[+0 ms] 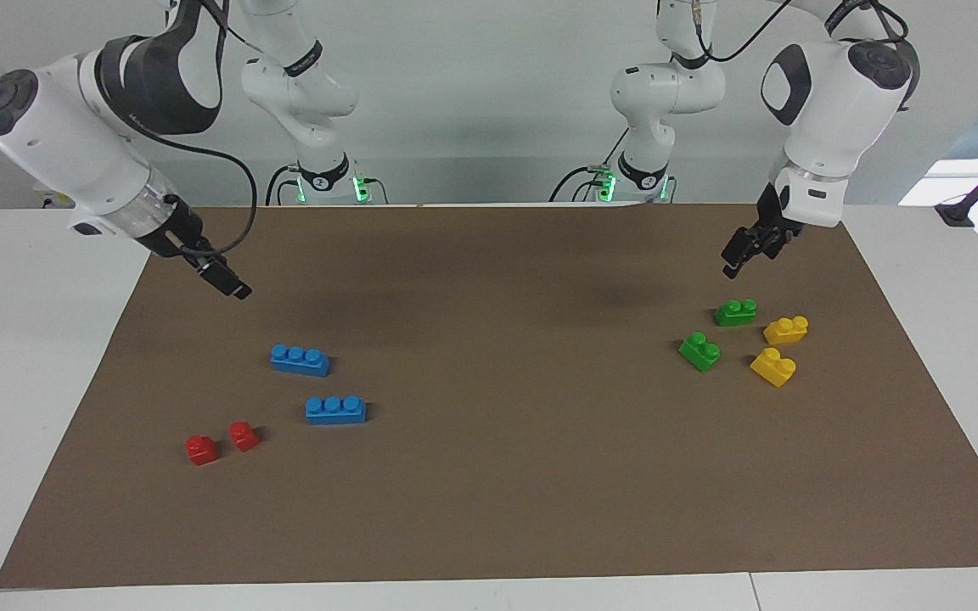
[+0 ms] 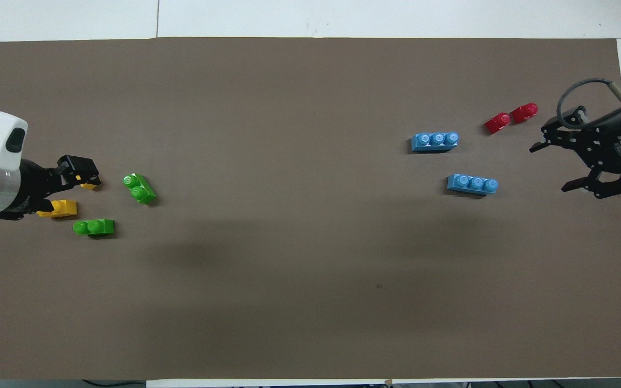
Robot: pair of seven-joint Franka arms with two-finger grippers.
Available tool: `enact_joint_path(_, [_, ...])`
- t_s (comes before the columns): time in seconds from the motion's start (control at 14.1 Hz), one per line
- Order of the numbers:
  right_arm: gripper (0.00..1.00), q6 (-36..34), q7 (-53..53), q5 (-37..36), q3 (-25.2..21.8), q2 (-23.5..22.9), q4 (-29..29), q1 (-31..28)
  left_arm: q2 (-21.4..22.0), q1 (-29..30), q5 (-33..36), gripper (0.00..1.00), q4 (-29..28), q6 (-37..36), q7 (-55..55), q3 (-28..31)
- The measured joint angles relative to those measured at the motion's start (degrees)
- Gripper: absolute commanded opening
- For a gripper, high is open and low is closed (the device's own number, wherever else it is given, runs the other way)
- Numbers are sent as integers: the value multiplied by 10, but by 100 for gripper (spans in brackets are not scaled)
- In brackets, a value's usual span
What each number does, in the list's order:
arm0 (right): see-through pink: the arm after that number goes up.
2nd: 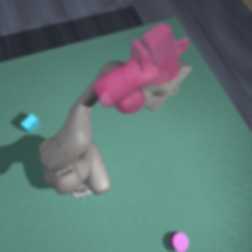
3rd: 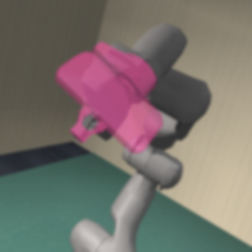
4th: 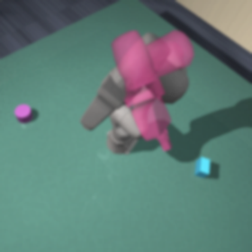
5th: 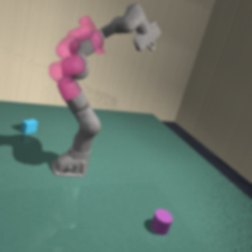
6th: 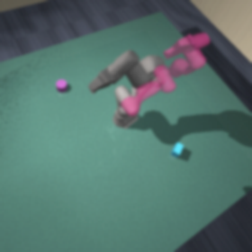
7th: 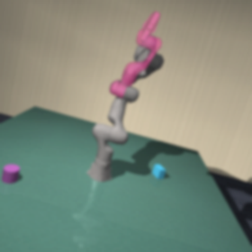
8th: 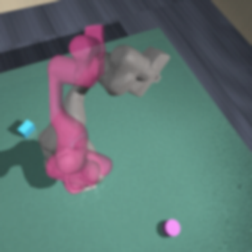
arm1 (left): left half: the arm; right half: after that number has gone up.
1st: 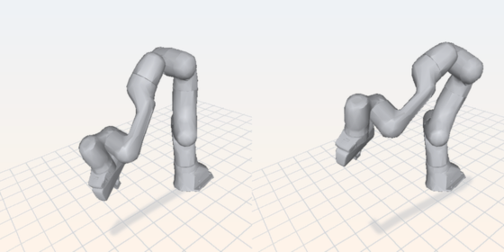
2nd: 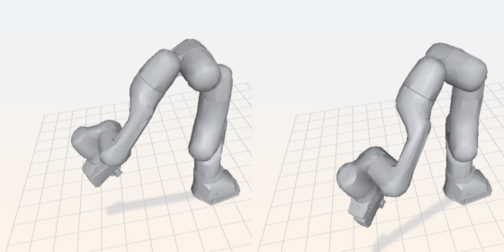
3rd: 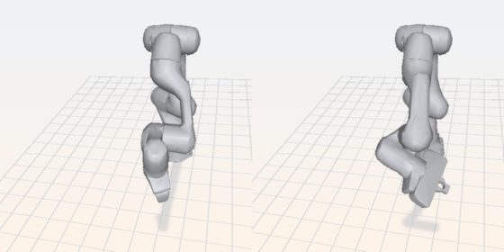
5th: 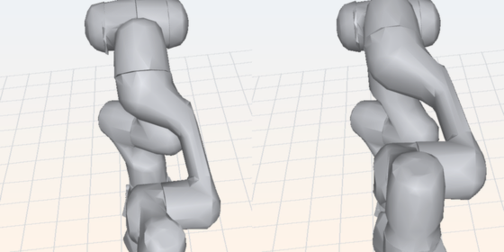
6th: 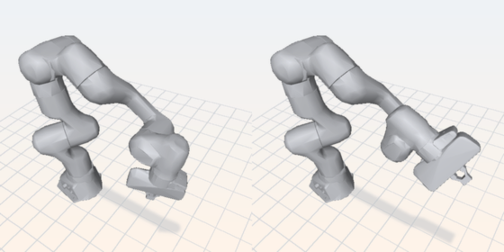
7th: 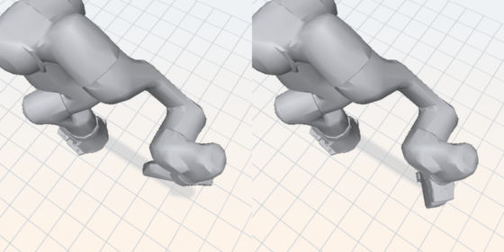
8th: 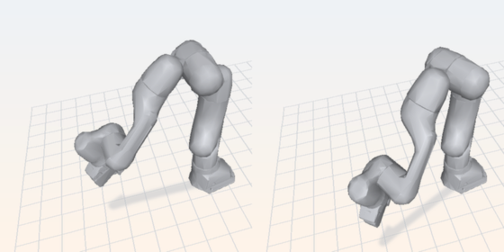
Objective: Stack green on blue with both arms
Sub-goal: 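Reach the left gripper to the green brick while the right gripper reaches the blue brick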
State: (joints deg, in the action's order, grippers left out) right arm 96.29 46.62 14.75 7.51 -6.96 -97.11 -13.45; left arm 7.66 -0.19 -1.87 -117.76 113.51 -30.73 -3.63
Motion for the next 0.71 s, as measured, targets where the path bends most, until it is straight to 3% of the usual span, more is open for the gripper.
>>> enact_joint_path(0.28, [88,56,86,55,3,-56,12,5,-67,-14,0,100,-25,103,-120,-5])
enact_joint_path(0.5, [81,94,133,93,5,-86,15,7,-117,-17,-1,100,-25,144,-179,-6])
enact_joint_path(0.71, [81,104,188,97,7,-131,56,21,-150,-17,-1,100,-24,174,-206,-3])
